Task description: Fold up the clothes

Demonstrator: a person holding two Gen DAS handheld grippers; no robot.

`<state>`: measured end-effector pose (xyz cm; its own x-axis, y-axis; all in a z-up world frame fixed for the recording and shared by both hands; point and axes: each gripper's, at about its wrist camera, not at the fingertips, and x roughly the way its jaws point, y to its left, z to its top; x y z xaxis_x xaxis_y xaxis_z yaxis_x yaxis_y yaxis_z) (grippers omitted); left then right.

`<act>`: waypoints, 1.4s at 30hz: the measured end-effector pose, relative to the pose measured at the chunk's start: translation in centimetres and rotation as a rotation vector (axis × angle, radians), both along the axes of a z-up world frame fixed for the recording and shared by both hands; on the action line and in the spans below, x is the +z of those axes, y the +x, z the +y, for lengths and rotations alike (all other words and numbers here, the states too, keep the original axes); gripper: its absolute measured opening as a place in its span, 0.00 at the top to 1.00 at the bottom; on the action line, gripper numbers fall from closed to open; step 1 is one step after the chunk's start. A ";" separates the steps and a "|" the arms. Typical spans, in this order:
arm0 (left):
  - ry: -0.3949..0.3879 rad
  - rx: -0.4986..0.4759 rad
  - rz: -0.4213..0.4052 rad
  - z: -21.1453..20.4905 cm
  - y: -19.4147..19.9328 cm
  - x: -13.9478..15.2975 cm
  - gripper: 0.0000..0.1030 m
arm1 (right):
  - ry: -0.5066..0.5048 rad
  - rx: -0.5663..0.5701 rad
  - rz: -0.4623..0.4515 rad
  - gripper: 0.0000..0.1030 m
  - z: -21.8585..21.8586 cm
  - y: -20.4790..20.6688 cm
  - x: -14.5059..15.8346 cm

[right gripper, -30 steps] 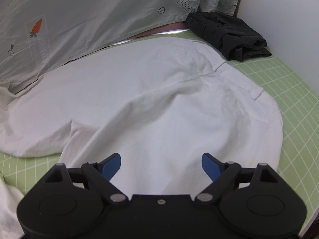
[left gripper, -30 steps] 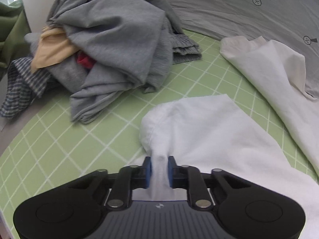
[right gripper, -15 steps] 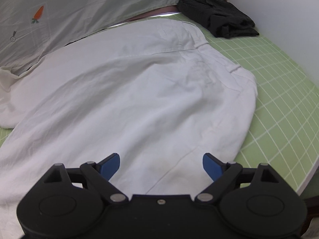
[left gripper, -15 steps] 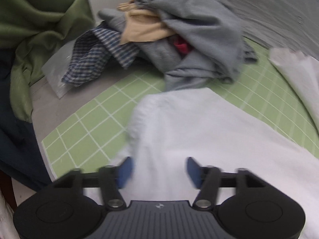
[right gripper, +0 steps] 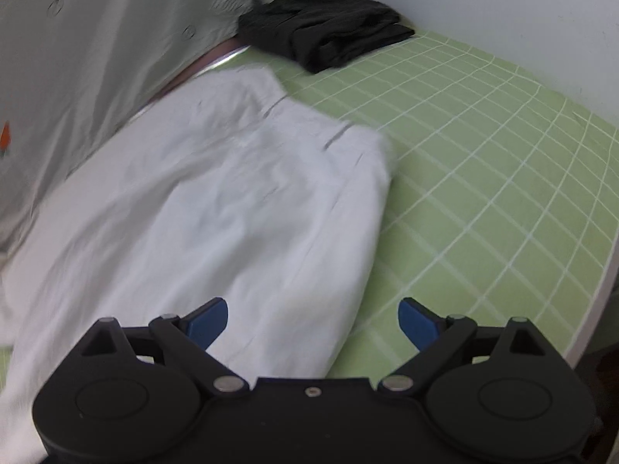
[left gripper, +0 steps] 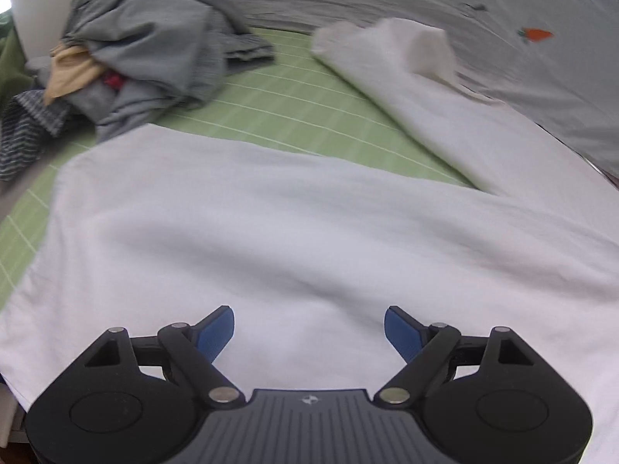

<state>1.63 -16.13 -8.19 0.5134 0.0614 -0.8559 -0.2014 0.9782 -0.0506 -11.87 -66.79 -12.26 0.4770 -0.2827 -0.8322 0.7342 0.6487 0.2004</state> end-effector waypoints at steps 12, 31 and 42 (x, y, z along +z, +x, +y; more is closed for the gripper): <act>0.010 -0.021 0.027 -13.6 -2.1 0.7 0.16 | 0.081 0.133 0.019 0.23 -11.8 6.5 -3.2; 0.051 -0.086 0.022 -21.8 -2.0 0.3 0.16 | -0.434 0.670 0.134 0.80 -10.0 8.6 -3.7; 0.040 0.049 0.000 -14.3 -2.4 0.7 0.16 | -0.513 0.392 0.262 0.72 -16.4 7.1 -3.8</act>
